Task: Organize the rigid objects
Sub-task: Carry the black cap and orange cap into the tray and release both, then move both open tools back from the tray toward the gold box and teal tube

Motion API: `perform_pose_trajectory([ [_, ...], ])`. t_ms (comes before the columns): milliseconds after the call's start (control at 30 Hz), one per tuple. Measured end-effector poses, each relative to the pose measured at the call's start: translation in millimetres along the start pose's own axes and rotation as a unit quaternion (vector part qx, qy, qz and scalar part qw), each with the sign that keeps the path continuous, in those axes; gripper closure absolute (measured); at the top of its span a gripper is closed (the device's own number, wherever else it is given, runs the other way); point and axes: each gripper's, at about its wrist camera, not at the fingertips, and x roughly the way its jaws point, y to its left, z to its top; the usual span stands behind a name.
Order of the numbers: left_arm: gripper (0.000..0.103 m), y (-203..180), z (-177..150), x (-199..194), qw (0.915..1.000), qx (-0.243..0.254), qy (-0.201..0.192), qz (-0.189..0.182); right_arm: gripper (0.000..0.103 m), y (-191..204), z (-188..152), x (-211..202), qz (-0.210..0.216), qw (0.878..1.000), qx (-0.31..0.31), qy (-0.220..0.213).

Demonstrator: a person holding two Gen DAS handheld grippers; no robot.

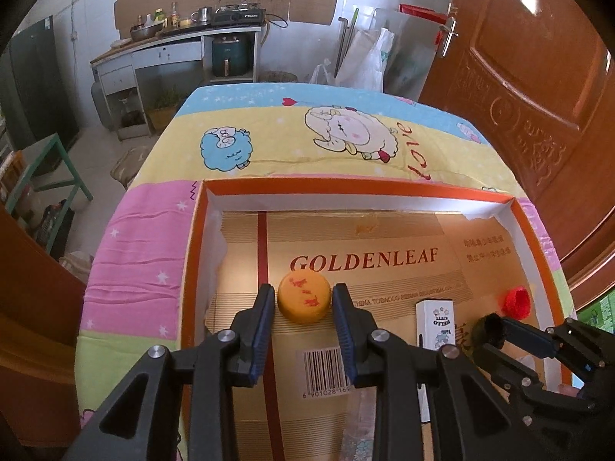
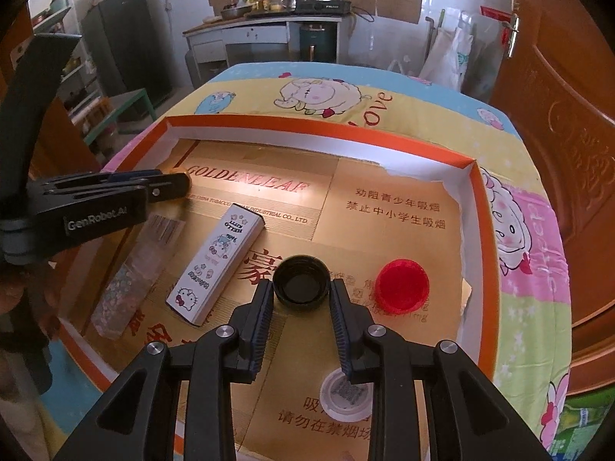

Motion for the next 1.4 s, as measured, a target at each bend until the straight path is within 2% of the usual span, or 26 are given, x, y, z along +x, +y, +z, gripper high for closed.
perform_pose_trajectory([
  [33, 0.071, 0.8, 0.2, -0.4, 1.0, -0.002, -0.001, -0.003, 0.07, -0.3, -0.3, -0.3, 0.0, 1.0, 0.0, -0.001],
  [167, 0.067, -1.1, 0.2, -5.2, 0.9999, -0.002, -0.008, -0.013, 0.053, 0.1, 0.9, -3.6, 0.003, 1.0, -0.002, -0.005],
  [467, 0.067, -13.4, 1.0, -46.3, 0.9973, 0.0, -0.061, -0.041, 0.052, -2.2, 4.8, -30.7, 0.008, 0.999, 0.013, -0.037],
  [567, 0.067, -19.8, -2.1, -61.7, 0.9964, 0.005, -0.074, -0.04, 0.052, 0.2, 7.1, -45.3, 0.01, 0.998, 0.013, -0.055],
  [767, 0.067, -26.3, -13.4, -98.9, 0.9921, 0.006, -0.108, -0.063, 0.052, 10.9, 6.3, -71.3, 0.017, 0.997, 0.01, -0.076],
  [867, 0.067, -23.8, -30.6, -120.5, 0.9897, 0.0, -0.126, -0.067, 0.052, 19.2, 0.9, -86.8, 0.008, 0.996, 0.003, -0.085],
  [967, 0.067, -22.2, -49.8, -140.8, 0.9884, -0.003, -0.145, -0.044, 0.052, 27.4, -9.2, -107.9, 0.007, 0.995, 0.001, -0.097],
  [1067, 0.067, -23.5, -70.1, -160.6, 0.9861, -0.004, -0.162, -0.037, 0.052, 35.7, -23.7, -127.5, 0.007, 0.995, -0.002, -0.103],
  [1200, 0.067, -32.2, -102.5, -182.7, 0.9837, 0.009, -0.179, -0.01, 0.052, 44.5, -53.5, -160.4, -0.002, 0.993, 0.005, -0.121],
  [1400, 0.067, -37.1, -152.3, -207.2, 0.9823, 0.022, -0.186, -0.005, 0.052, 57.6, -106.9, -191.1, -0.002, 0.991, 0.02, -0.134],
])
